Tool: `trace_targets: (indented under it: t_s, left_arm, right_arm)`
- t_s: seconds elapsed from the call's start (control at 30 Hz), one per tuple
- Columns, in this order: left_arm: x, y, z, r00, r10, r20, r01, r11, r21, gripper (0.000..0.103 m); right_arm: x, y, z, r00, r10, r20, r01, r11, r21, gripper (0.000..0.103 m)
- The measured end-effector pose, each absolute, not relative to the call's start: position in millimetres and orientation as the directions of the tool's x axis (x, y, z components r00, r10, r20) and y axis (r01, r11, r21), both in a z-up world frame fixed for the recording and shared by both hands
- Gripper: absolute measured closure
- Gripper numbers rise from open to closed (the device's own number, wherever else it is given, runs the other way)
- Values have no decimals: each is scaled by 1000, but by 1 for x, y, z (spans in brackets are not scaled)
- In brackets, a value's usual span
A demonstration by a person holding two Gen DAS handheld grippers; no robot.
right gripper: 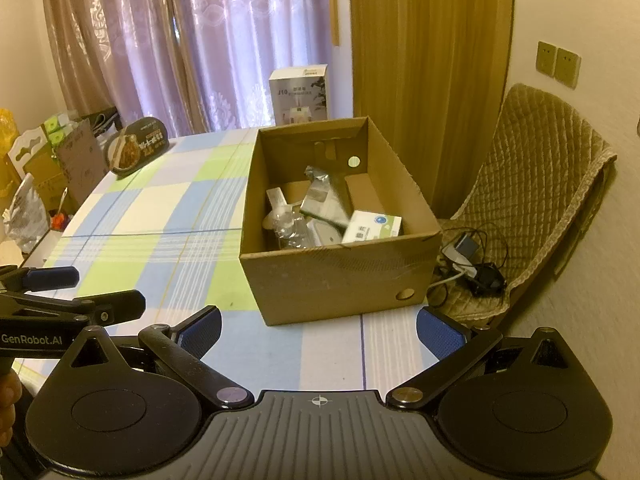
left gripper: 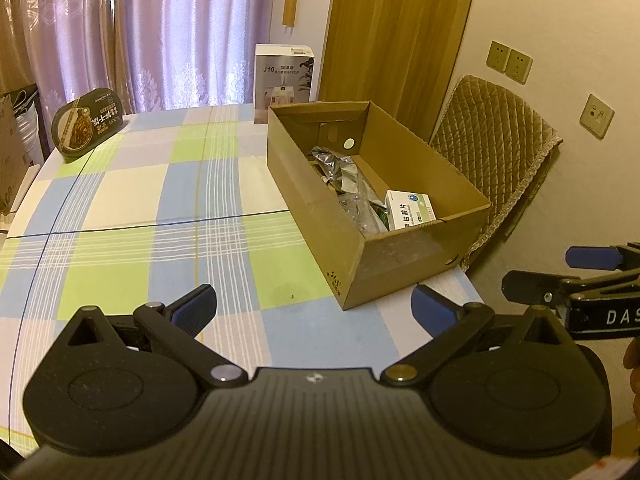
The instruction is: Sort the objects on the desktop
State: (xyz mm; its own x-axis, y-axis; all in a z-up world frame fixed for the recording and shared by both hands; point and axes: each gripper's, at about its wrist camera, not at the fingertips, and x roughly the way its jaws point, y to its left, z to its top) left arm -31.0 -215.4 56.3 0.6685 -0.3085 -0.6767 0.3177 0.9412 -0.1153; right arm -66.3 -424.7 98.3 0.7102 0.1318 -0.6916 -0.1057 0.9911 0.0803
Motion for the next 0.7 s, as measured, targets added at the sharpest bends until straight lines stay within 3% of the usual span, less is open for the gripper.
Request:
trace_targets:
  t_s: [0.7]
  left_arm:
    - [-29,-215,53,668,-306,-679,314,942,-115,1]
  right_arm:
    - [-65,-424,95,707,132,-694,-104,991,82,2]
